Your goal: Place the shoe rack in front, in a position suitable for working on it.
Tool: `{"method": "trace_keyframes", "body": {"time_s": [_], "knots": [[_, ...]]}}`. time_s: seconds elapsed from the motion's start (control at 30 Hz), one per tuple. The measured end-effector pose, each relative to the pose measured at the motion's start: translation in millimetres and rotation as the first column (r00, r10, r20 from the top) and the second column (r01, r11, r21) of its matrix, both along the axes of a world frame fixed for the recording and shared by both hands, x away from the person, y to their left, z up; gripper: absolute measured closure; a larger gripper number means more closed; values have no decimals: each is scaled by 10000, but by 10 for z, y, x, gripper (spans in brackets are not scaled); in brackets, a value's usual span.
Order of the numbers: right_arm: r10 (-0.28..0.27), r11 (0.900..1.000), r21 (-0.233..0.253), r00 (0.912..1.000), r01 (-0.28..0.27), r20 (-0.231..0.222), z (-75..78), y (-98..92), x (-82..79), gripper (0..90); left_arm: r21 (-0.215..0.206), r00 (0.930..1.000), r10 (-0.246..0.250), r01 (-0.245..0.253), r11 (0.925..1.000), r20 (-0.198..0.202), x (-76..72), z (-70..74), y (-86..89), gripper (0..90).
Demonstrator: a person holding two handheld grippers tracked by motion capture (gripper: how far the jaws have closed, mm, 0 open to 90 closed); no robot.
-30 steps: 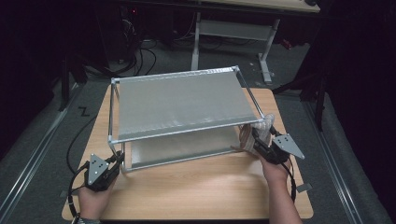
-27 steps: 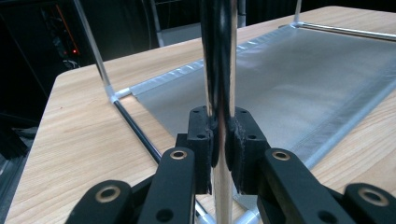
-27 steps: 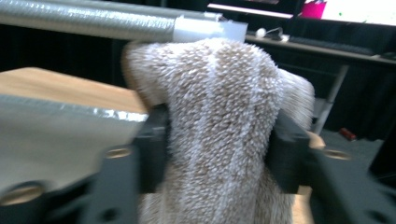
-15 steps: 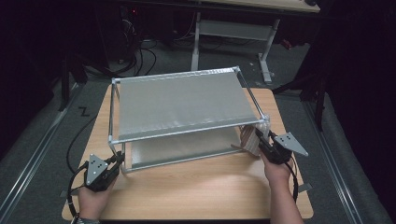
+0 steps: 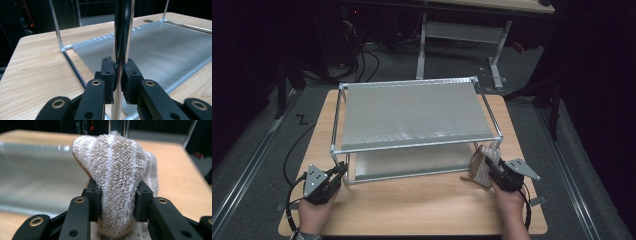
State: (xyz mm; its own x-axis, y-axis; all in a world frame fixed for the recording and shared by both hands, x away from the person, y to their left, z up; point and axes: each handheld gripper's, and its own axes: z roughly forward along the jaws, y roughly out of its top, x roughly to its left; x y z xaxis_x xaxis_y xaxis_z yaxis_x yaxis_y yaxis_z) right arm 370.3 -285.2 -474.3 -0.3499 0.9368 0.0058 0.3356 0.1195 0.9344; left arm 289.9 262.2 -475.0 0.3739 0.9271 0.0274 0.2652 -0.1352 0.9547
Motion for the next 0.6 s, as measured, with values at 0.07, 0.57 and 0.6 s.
{"method": "trace_keyframes", "body": {"time_s": [0.07,0.57,0.6], "knots": [[-31,9998,-179,9994,25,-331,-87,2,4,644,10,10000,-4,4,10000,11,0,-1,1,803],[-169,9988,-474,9903,105,-1377,-193,-4,31,632,286,9997,-249,248,9993,11,-12,7,-12,805],[-150,9991,-420,9926,100,-1208,-173,-9,20,626,296,9996,-277,276,9992,12,-9,8,-16,805]]}}
